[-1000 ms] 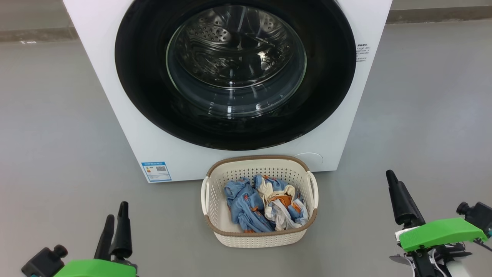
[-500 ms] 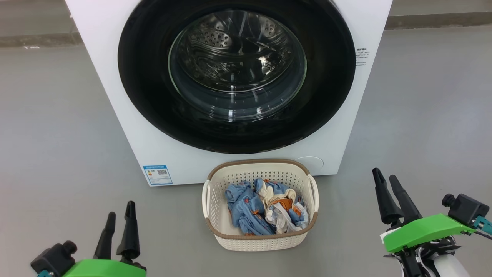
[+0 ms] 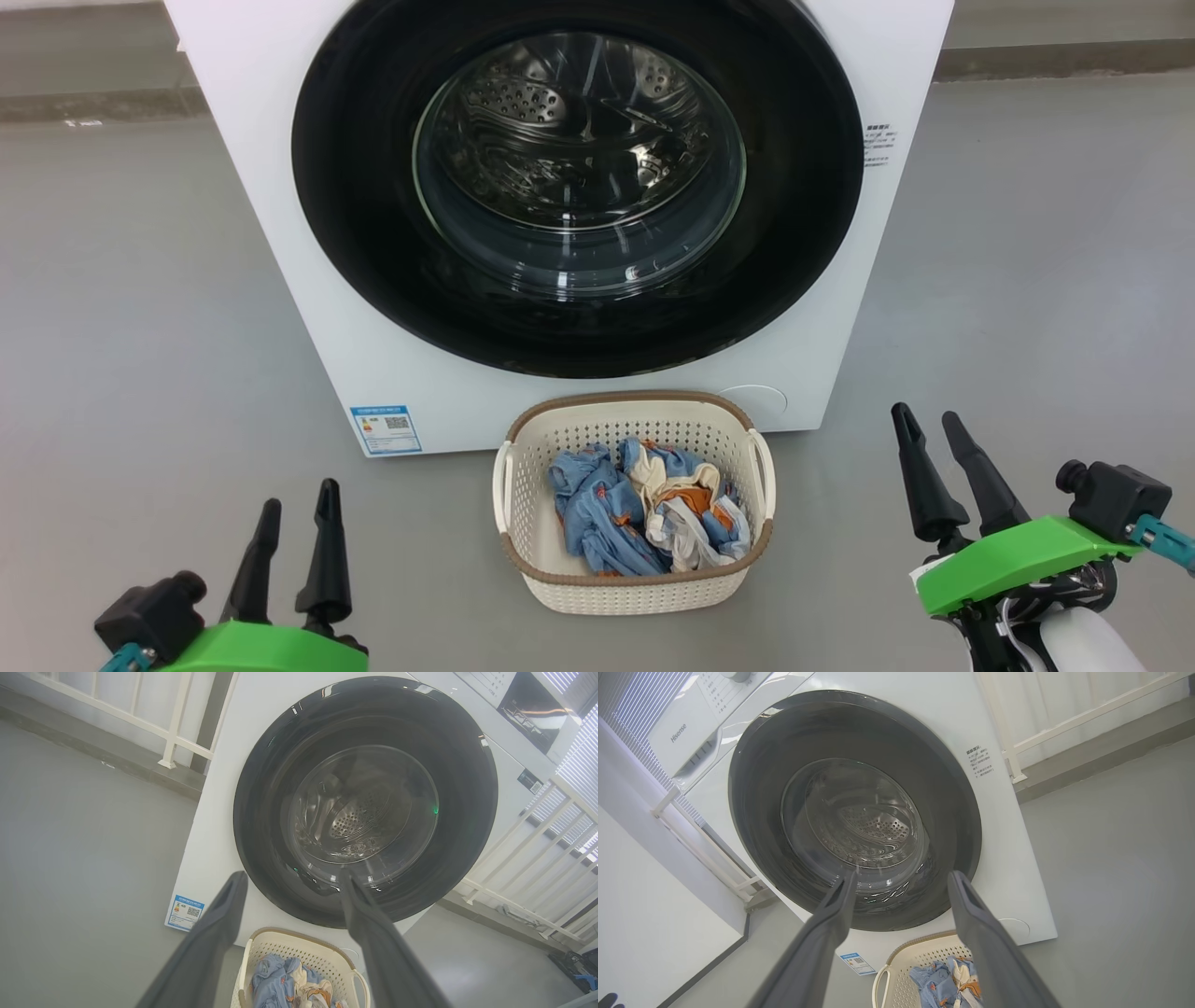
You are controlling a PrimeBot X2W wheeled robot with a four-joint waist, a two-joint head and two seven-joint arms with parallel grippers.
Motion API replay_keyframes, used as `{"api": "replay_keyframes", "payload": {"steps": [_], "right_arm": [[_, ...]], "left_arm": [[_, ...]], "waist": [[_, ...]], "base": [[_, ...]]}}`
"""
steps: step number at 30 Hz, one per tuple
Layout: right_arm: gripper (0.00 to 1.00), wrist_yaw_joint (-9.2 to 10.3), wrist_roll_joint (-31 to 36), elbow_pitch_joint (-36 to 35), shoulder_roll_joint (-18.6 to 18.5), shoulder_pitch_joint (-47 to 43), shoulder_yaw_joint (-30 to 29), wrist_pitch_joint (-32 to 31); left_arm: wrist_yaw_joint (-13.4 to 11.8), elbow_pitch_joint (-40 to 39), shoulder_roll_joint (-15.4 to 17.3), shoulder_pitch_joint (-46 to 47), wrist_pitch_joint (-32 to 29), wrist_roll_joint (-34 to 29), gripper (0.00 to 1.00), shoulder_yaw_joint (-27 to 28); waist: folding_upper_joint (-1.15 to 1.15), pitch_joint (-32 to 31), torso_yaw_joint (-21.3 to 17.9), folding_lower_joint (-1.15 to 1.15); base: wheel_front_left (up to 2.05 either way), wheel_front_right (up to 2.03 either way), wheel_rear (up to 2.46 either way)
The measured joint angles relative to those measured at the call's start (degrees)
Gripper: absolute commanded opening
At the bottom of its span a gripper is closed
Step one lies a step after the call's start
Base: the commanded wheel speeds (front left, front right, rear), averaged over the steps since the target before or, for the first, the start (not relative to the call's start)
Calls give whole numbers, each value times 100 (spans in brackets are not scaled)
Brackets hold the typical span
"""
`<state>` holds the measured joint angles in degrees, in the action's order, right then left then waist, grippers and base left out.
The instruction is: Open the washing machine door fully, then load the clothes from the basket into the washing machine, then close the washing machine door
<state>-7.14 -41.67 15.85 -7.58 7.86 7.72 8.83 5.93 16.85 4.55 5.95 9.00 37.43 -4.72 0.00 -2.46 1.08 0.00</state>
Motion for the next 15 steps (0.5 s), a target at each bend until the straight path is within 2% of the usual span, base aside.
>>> {"api": "replay_keyframes", "payload": {"steps": [15], "right_arm": [[100, -1, 878, 79, -160, 150, 260, 258]], "left_arm": [[-51, 43, 31, 130, 245, -909, 100, -93]], "waist": [[0, -60, -16, 0]], "base": [[0, 0, 0]]}}
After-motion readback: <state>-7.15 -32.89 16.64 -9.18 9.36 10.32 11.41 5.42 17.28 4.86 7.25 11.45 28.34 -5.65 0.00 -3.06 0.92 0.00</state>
